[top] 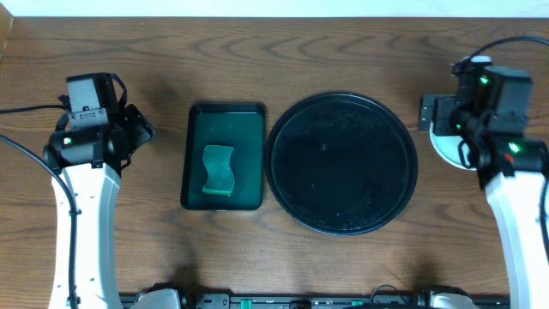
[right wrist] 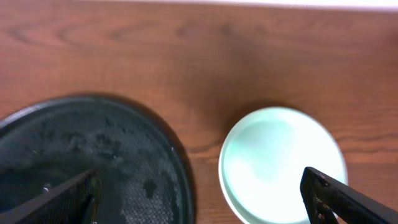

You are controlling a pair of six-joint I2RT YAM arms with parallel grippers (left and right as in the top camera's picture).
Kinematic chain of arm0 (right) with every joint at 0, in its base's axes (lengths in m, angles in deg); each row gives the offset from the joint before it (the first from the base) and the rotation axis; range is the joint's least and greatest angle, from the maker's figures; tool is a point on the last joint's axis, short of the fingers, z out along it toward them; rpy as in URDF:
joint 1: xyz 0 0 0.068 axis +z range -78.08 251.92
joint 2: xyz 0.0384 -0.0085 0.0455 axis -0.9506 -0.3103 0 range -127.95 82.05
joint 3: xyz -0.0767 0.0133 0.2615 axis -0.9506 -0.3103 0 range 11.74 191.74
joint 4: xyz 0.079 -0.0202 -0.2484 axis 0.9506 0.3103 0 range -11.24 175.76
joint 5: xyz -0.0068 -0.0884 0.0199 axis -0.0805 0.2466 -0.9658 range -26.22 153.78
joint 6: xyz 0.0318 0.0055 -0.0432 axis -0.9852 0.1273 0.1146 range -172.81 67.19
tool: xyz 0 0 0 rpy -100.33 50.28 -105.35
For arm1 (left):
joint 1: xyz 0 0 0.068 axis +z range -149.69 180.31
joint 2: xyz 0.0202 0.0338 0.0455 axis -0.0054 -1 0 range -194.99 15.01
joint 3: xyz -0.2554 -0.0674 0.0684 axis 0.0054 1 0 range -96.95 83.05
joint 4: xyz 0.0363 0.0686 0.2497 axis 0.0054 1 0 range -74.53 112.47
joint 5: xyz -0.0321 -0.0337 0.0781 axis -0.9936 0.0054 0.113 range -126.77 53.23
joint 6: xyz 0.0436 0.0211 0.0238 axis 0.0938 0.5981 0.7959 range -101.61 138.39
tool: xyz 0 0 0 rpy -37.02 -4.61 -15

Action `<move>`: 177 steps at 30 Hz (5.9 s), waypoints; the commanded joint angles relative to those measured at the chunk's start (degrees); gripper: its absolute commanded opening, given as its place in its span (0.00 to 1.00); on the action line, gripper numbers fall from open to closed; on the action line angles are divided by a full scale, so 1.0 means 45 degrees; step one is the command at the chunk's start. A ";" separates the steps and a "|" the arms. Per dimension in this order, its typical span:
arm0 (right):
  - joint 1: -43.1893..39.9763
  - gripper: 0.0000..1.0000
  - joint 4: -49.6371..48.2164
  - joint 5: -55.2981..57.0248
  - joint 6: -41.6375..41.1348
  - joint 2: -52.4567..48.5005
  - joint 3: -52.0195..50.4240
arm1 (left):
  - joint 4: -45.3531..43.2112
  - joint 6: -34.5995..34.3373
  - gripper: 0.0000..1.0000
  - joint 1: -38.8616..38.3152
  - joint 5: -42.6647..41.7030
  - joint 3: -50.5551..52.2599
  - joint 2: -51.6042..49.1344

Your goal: Clean dirty plates on tray and stack at the side

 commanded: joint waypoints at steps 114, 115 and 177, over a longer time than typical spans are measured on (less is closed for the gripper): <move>0.0107 0.99 -0.7101 -0.1151 0.0010 1.6164 -1.4581 | 0.0000 -0.0024 0.81 0.0039 0.0117 -0.0170 0.0073; 0.0107 0.99 -0.7106 -0.1151 0.0010 1.6169 -1.4581 | 0.0000 -0.0024 0.80 0.0039 0.0117 -0.0170 0.0073; 0.0311 0.99 -0.6693 0.0937 -0.2093 1.6164 -1.4576 | 0.0000 -0.0024 0.80 0.0039 0.0117 -0.0170 0.0073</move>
